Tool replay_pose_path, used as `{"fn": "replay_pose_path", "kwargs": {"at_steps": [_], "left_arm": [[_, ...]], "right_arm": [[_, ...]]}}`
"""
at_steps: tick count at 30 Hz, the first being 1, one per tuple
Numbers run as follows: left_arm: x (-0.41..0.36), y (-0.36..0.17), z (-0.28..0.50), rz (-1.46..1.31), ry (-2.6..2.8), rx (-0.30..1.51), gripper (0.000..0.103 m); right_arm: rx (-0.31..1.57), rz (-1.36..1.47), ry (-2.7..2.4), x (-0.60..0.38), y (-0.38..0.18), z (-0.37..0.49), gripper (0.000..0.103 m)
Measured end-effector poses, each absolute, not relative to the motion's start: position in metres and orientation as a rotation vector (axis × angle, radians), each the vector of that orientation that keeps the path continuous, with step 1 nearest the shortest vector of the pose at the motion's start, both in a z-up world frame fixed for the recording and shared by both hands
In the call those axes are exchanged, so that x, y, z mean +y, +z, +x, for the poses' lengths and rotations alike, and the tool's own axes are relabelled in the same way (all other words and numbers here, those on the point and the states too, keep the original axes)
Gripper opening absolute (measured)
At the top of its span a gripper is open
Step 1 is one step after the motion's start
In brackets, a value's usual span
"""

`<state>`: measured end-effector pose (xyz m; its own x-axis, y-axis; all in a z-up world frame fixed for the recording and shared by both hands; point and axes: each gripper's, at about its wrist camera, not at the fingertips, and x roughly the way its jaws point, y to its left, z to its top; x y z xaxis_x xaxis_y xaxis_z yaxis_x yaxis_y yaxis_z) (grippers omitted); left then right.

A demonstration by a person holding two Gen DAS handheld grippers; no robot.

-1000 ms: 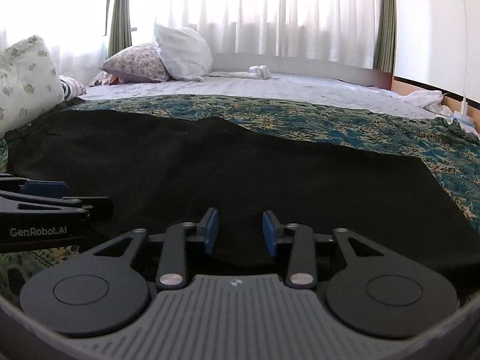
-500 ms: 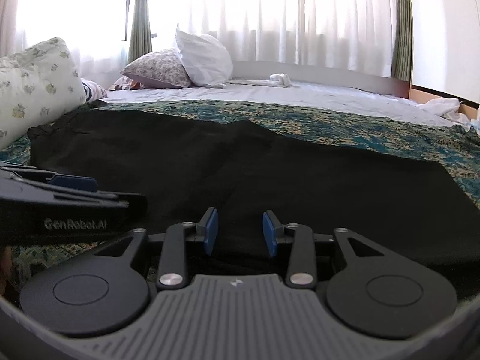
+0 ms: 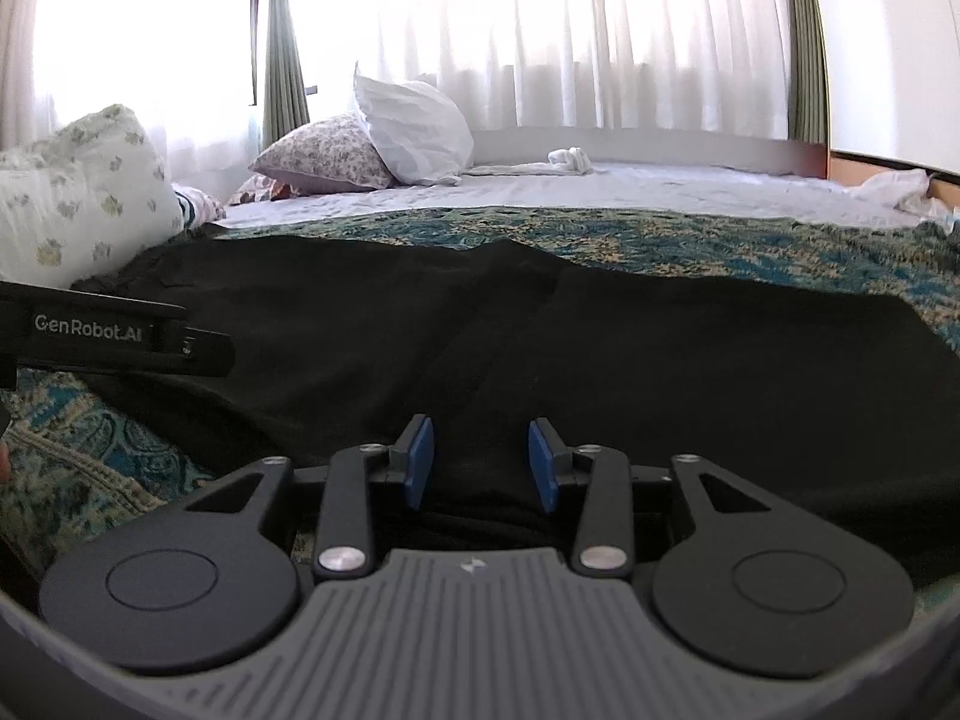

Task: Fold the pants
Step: 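Grasp the trouser leg ends with the left gripper and lift them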

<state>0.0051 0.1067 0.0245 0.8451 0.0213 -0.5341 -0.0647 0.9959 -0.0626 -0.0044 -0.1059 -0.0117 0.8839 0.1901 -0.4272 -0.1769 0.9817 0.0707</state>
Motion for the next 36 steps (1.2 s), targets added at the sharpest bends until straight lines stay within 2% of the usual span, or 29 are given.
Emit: {"fn": "replay_pose_path", "kwargs": {"at_steps": [3, 4, 6, 13, 23, 24, 25, 26, 27, 28, 30, 31, 36], "left_arm": [[0.117, 0.028, 0.007, -0.078, 0.095, 0.548, 0.087], [0.122, 0.029, 0.008, -0.082, 0.121, 0.539, 0.094], [0.135, 0.033, 0.011, -0.104, 0.184, 0.509, 0.103], [0.196, 0.036, 0.03, -0.278, 0.362, 0.481, 0.103], [0.267, 0.009, 0.068, -0.573, 0.344, 0.504, 0.102], [0.27, 0.009, 0.072, -0.586, 0.327, 0.508, 0.096], [0.273, 0.009, 0.075, -0.595, 0.32, 0.503, 0.082], [0.274, 0.009, 0.077, -0.605, 0.323, 0.504, 0.074], [0.275, 0.009, 0.078, -0.606, 0.34, 0.511, 0.056], [0.275, 0.009, 0.078, -0.607, 0.34, 0.514, 0.043], [0.275, 0.009, 0.078, -0.638, 0.309, 0.506, 0.03], [0.273, 0.012, 0.078, -0.639, 0.303, 0.503, 0.026], [0.23, 0.046, 0.075, -0.46, 0.302, 0.449, 0.023]], "right_arm": [[0.441, 0.021, 0.196, -0.105, -0.012, -0.005, 0.043], [0.44, 0.022, 0.198, -0.106, -0.012, -0.005, 0.043], [0.439, 0.019, 0.199, -0.106, -0.013, -0.005, 0.043], [0.434, 0.003, 0.199, -0.104, -0.013, -0.007, 0.044], [0.446, -0.02, 0.194, -0.098, -0.008, -0.006, 0.045], [0.453, -0.022, 0.194, -0.098, -0.006, -0.005, 0.05], [0.46, -0.019, 0.195, -0.098, -0.003, -0.004, 0.057], [0.468, -0.008, 0.204, -0.1, -0.001, -0.003, 0.058], [0.474, 0.009, 0.214, -0.103, 0.001, -0.002, 0.062], [0.481, 0.037, 0.228, -0.107, 0.003, -0.001, 0.066], [0.496, 0.105, 0.254, -0.118, 0.007, -0.001, 0.07], [0.504, 0.14, 0.264, -0.124, 0.009, -0.001, 0.07], [0.525, 0.276, 0.257, -0.157, 0.016, -0.002, 0.07]]}}
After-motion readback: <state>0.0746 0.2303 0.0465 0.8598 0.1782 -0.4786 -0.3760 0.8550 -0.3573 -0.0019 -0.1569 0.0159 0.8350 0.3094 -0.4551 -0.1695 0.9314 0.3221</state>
